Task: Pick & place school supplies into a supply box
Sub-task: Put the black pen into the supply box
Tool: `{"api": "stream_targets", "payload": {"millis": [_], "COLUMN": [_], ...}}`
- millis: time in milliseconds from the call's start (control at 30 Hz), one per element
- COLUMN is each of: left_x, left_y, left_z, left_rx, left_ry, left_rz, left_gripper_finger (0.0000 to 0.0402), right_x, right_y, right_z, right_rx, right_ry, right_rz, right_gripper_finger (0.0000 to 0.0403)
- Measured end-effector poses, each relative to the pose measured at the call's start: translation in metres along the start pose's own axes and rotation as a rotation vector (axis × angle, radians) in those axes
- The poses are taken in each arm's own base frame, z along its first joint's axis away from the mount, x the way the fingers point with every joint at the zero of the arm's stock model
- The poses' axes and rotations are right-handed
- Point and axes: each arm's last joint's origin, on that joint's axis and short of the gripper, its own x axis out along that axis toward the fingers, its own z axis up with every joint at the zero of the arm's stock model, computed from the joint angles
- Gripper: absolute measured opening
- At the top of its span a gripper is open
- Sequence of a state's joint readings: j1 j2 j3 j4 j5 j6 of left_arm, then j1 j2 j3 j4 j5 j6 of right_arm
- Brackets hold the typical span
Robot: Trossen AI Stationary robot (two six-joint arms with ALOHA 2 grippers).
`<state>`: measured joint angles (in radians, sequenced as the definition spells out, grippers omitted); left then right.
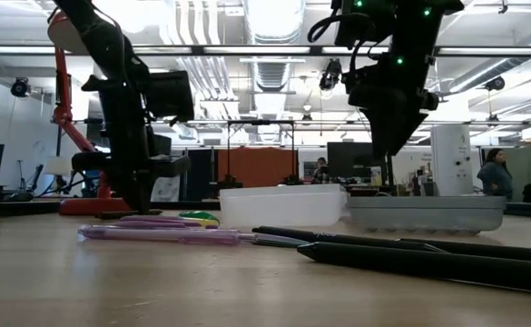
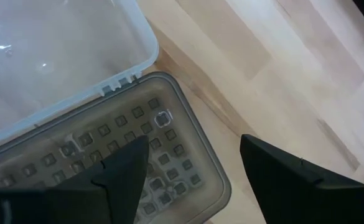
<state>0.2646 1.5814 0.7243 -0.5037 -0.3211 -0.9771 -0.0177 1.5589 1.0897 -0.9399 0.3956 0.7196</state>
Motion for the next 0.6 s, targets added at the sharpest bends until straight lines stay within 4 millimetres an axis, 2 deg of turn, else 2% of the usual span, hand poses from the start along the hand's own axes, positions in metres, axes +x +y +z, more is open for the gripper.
{"api": "stream_targets", "payload": {"millis": [167, 333, 467, 533, 600], "left_x": [-0.02, -0.072, -0.112, -0.125, -0.128], "left_y": [-0.013, -0.031, -0.054, -0.068, -0.082], "left_z": [0.006, 0.028, 0.045, 0.052, 0.056], "left_rx": [0.046, 0.018, -0.002, -0.009, -0.007], "left_ry": [0.017, -0.115, -0.205, -0.239, -0.249], "left_rz": [-0.133, -0.317, -0.466, -0.52, -0.534], "left_gripper_finger": [0.0012, 0.0012, 0.0012, 0.0012, 0.0012], "right_x": [0.0, 0.0, 0.0, 0.001, 0.001], "right_y": [0.0, 0.0, 0.0, 0.0, -0.001], "right_z": [0.0, -0.001, -0.001, -0.001, -0.002], "right_rx": [-0.021, -0.001, 0.069, 0.108, 0.143], "right_ry": [0.006, 0.011, 0.013, 0.016, 0.018], "right_rz": [0.008, 0.01, 0.007, 0.004, -0.001], "right_gripper_finger": [0.0244, 0.0242, 0.0242, 0.0242, 0.0241]}}
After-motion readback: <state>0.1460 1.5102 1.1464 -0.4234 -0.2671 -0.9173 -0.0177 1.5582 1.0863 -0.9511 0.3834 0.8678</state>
